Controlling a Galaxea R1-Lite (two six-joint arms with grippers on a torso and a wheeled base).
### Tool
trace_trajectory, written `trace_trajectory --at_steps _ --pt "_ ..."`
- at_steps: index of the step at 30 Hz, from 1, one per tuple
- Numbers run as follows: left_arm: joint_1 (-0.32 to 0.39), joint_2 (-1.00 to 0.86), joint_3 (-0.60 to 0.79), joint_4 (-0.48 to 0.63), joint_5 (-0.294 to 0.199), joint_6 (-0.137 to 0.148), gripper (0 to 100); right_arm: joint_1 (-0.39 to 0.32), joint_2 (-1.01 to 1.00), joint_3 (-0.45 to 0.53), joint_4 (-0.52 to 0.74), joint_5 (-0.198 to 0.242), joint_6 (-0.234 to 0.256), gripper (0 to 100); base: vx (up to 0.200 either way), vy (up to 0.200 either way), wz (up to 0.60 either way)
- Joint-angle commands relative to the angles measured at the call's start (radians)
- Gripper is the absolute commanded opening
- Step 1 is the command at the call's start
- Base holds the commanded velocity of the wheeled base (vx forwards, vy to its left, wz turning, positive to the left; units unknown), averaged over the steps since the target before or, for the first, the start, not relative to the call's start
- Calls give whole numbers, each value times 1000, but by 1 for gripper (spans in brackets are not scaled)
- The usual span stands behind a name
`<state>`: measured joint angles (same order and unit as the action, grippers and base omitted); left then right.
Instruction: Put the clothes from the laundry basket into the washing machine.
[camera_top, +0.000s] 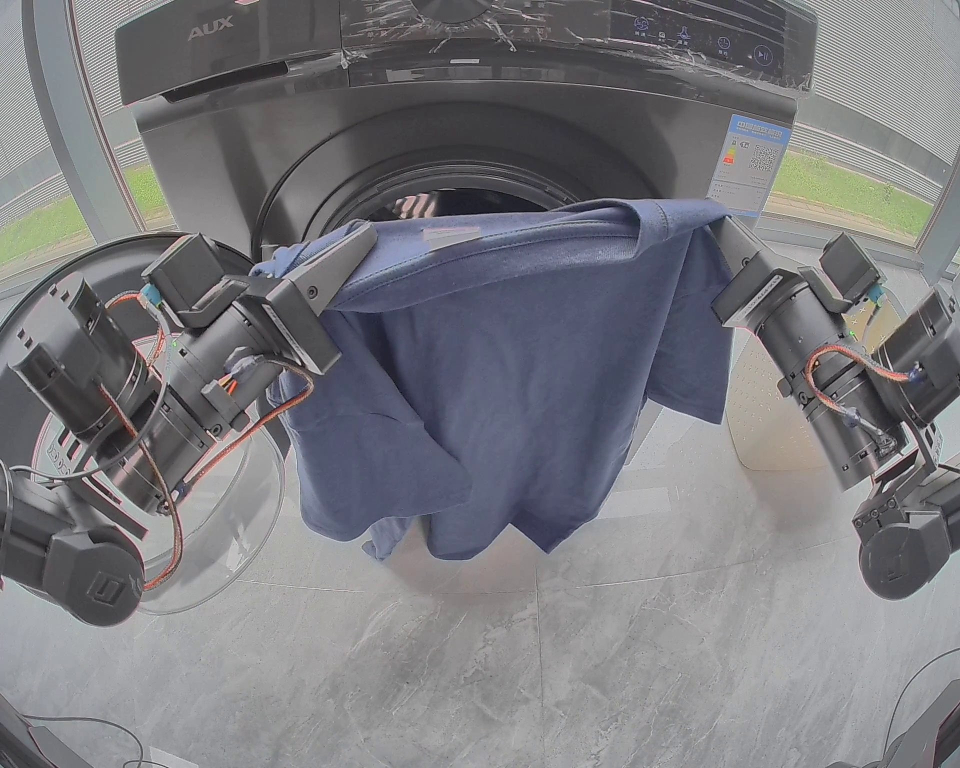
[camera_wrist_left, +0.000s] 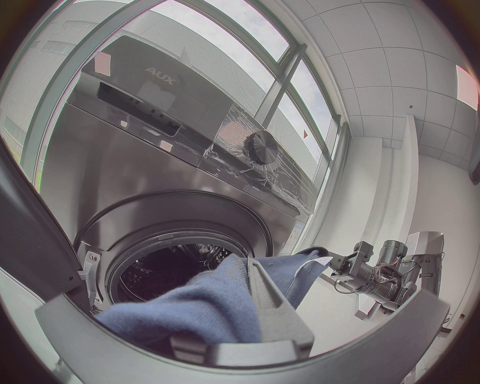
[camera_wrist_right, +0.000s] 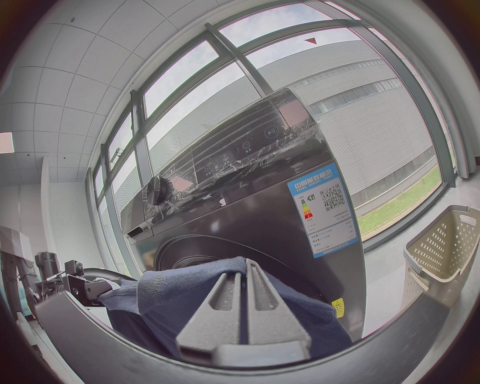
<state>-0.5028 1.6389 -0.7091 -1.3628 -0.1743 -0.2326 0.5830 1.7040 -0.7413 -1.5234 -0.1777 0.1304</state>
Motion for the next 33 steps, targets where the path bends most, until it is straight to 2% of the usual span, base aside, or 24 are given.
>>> trace_trajectory --at_steps 1,20,26,33 --pt "0 1 -9 -1 1 -2 0 0 -21 -10 6 0 0 0 0 0 0" --pt "-7 7 -7 -6 -1 -2 0 0 -32 -6 14 0 -2 0 0 0 0" --pt "-5 13 -3 -7 -1 -2 0 -34 -32 0 14 10 -3 0 0 0 0" --pt "-5 15 -3 -7 -1 -1 0 -32 -34 23 14 15 -6 0 0 0 0"
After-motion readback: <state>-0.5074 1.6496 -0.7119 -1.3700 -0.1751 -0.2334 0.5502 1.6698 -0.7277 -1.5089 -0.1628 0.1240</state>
